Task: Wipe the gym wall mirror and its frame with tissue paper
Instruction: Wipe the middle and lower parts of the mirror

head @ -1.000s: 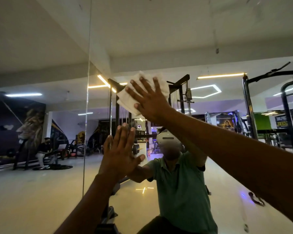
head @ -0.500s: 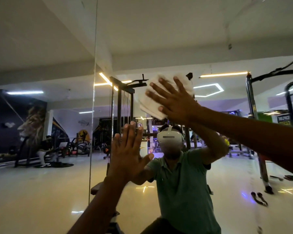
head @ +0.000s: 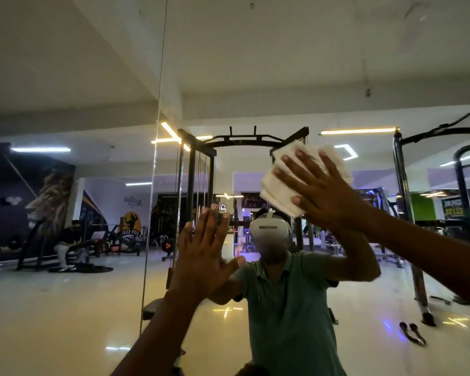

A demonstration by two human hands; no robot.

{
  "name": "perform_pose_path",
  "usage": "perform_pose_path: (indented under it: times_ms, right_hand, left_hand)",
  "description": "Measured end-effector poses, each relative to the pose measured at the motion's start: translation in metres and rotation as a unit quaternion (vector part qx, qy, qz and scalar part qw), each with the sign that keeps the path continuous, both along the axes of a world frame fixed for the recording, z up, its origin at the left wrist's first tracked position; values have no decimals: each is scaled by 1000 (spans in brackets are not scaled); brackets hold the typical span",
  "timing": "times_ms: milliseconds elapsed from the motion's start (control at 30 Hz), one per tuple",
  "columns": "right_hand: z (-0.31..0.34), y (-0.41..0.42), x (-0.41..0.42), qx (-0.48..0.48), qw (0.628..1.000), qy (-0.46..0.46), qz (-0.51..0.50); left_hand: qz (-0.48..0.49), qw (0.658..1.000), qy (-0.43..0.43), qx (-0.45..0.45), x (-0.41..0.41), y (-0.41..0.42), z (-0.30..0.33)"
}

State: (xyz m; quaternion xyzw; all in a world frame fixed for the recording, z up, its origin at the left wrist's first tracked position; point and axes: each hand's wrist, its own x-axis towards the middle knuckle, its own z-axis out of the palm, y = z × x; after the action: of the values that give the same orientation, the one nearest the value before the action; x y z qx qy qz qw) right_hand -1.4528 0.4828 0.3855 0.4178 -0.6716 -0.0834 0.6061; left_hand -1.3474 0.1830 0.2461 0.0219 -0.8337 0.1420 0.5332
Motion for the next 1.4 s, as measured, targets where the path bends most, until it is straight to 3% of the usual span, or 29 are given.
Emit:
perform_pose_path:
  times_ms: [133,467,633,800,900,1067,1167,1267,1400]
  right_hand:
    - [4,-12,1,-38,999,-14,-17]
    - [63,-143,50,-53,998,7,-19]
    - [41,-82,25,16,1000,2,-2]
    - [19,17,-1,14,999,-15,-31]
    - [22,-7,2,-29,999,-19,-34]
    - [56,-125,43,-80,997,-9,-4]
    - [62,-175,67,-55,998,-13,-2]
    - [56,-164,59,3,1000,4,5]
    - [33,-72,19,0,1000,-13,24]
  left_hand:
    - [-20,1000,18,-3,-3,1,-3]
    - [-9,1000,-1,14,1,4,-1]
    - [-11,1000,-2,5,4,1,0]
    - [-13,1000,0,5,2,2,-2]
    - [-5,1000,4,14,0,5,-2]
    - [9,1000,1,5,0,6,-3]
    - [22,1000,-3,4,0,3,-2]
    - [18,1000,-2,2,2,2,-1]
    - [13,1000,1,2,4,1,-2]
